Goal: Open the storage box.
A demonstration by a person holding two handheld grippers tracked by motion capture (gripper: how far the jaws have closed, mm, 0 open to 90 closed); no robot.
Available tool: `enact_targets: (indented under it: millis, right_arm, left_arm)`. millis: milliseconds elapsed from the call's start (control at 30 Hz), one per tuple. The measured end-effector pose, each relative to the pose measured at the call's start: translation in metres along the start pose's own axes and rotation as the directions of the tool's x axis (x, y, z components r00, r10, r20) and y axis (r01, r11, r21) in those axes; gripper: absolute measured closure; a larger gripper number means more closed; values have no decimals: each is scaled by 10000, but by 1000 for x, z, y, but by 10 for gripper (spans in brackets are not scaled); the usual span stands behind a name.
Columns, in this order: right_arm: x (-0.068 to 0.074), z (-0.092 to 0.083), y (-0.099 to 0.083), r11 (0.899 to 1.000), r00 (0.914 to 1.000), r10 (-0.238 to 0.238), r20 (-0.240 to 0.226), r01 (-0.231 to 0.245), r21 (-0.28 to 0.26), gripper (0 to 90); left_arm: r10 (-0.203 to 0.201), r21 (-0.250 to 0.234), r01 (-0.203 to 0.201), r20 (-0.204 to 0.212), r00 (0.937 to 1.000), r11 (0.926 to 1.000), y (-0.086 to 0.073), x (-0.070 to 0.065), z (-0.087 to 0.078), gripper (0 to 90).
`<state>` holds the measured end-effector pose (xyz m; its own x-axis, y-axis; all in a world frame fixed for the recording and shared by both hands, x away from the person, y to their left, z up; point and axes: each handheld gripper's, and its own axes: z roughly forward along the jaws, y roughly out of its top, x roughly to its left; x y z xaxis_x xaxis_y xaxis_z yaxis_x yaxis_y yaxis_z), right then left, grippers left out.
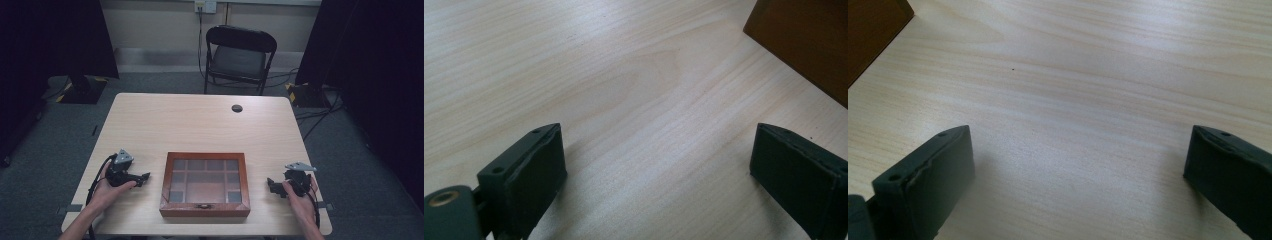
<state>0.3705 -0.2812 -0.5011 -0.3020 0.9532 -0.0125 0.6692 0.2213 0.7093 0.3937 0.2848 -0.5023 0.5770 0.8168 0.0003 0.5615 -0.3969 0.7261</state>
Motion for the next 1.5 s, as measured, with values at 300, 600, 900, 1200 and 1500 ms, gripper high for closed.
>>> enact_targets:
  millis: [300,600,900,1200,1500]
  right_arm:
    - [0,0,0,10000,10000,1,0,-1,-1,0]
    - [0,0,0,10000,10000,-9,-3,9,-6,0]
    - [0,0,0,10000,10000,0,0,0,-2,0]
    - [0,0,0,10000,10000,0,1,0,-1,0]
    - [0,0,0,10000,10000,-2,-1,2,-1,0]
  left_arm:
    - [-58,25,58,-130,9999,10000,1,-2,-4,165]
    - [-319,-573,347,488,9983,9978,10,-6,-13,258]
    - [-349,-1172,491,1202,9921,9919,24,-13,-29,281]
    - [-168,-1348,457,2081,9780,9898,42,-31,-32,357]
    - [866,-1769,-379,2760,9572,9835,77,-58,-28,359]
